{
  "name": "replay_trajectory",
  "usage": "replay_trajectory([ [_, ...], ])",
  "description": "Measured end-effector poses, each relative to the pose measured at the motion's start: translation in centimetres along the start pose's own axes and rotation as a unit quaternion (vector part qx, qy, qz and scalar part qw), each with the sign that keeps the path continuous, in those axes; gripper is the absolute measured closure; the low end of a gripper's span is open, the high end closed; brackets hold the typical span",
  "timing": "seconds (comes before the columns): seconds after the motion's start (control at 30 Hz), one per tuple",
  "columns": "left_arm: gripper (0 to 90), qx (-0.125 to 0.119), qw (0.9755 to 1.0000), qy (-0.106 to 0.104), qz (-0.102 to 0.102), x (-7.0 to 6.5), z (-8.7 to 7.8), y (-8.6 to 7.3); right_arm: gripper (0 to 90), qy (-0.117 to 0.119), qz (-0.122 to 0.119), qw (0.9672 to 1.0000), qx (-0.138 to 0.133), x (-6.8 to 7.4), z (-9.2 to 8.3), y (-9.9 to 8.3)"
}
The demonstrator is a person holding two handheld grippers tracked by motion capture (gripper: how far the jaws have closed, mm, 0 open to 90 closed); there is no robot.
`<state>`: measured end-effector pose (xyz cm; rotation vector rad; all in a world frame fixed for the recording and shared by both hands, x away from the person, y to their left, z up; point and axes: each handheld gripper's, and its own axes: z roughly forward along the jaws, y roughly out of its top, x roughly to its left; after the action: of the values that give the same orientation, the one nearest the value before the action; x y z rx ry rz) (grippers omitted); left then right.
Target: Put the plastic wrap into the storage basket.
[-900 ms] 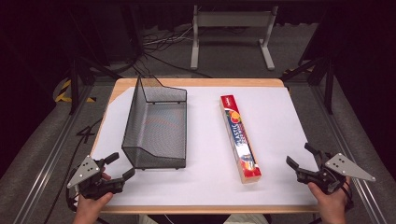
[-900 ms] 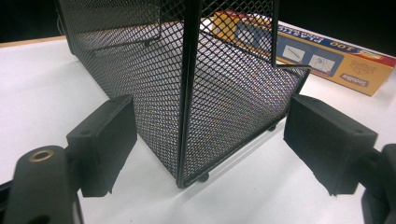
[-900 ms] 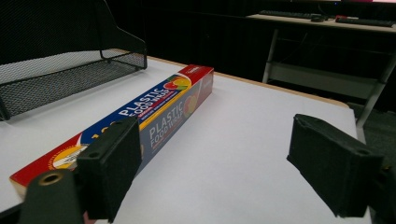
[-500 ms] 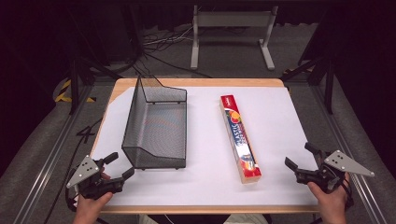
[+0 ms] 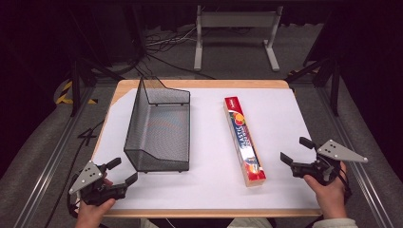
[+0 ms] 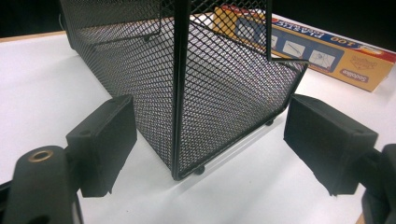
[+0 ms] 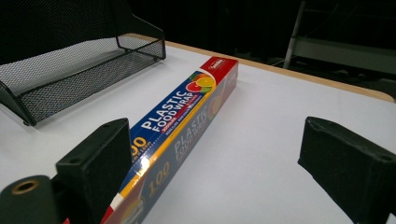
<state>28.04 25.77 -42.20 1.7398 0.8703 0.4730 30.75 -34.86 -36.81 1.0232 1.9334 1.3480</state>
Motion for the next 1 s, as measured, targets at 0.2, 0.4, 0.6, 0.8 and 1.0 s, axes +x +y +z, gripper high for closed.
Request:
replay_trajectory([
  [0.2,18.0,-0.002,1.0,-0.001,-0.003,0.1,-0.1,-0.1,11.4,0.013,-0.004,0.9999,0.006,0.5,1.3,1.6],
  [0.4,18.0,0.001,1.0,-0.006,-0.002,0.1,0.1,-0.1,10.8,0.026,-0.005,0.9992,0.029,0.8,2.5,3.7],
  [0.6,18.3,0.005,1.0,-0.008,0.001,0.0,0.1,-0.2,8.1,0.034,0.006,0.9981,0.052,0.9,4.3,5.3],
  [0.8,18.3,0.006,0.9999,-0.01,0.002,0.0,0.2,-0.2,7.7,0.045,-0.001,0.9968,0.067,1.6,6.1,7.0],
  [1.0,18.3,0.006,0.9999,-0.01,0.003,0.0,0.3,-0.2,10.6,0.035,-0.008,0.9936,0.107,2.4,8.3,8.4],
])
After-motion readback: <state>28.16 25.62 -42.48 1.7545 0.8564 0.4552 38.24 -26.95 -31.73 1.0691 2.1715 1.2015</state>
